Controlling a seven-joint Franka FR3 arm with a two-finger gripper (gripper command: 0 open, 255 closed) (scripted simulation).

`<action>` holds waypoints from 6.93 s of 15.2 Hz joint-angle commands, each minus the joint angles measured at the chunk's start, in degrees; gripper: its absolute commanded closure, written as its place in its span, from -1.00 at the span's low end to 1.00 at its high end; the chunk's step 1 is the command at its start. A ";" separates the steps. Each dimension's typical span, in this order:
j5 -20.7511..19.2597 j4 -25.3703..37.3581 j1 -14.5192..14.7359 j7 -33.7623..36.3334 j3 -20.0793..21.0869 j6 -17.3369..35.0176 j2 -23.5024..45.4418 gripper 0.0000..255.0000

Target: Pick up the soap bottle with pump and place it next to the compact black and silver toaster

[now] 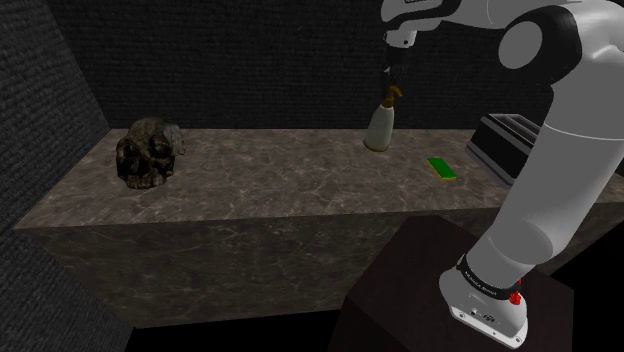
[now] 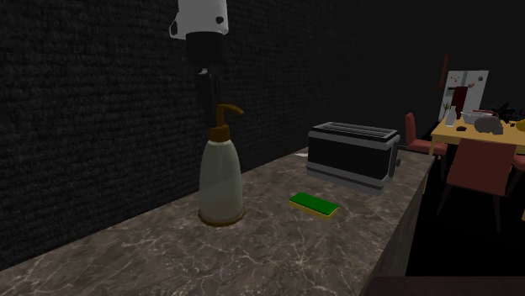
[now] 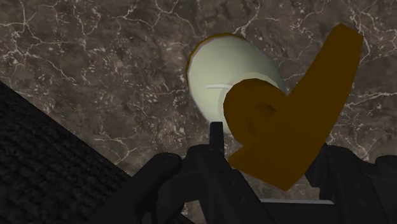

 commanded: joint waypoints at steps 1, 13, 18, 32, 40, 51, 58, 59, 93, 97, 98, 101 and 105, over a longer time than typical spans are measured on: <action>-0.05 1.44 -0.11 -0.04 -0.08 -1.52 -0.09 1.00; 0.42 12.62 -0.85 -0.11 -0.31 -11.35 1.34 1.00; 0.96 18.53 -1.46 -0.27 -0.44 -15.89 2.79 1.00; 4.95 44.67 -6.14 -0.91 -0.57 -32.65 12.50 1.00; 1.97 38.10 -8.42 -4.27 0.29 -32.62 5.64 1.00; -4.54 19.11 -11.68 -14.79 -3.81 -28.99 -10.55 1.00; -7.44 15.23 -15.28 -23.02 -7.63 -29.53 -15.62 1.00; -7.78 15.03 -15.85 -24.32 -8.27 -29.68 -16.07 1.00; -13.71 -1.57 -26.01 -45.12 -19.40 -17.36 -22.89 1.00; -14.48 -5.89 -26.15 -44.33 -19.07 -14.21 -24.28 1.00; -14.65 -6.91 -26.19 -44.16 -19.02 -13.43 -24.57 1.00; -15.10 -9.89 -26.32 -43.69 -18.92 -11.11 -25.35 1.00; -15.59 -13.62 -26.52 -43.20 -18.91 -8.05 -26.13 1.00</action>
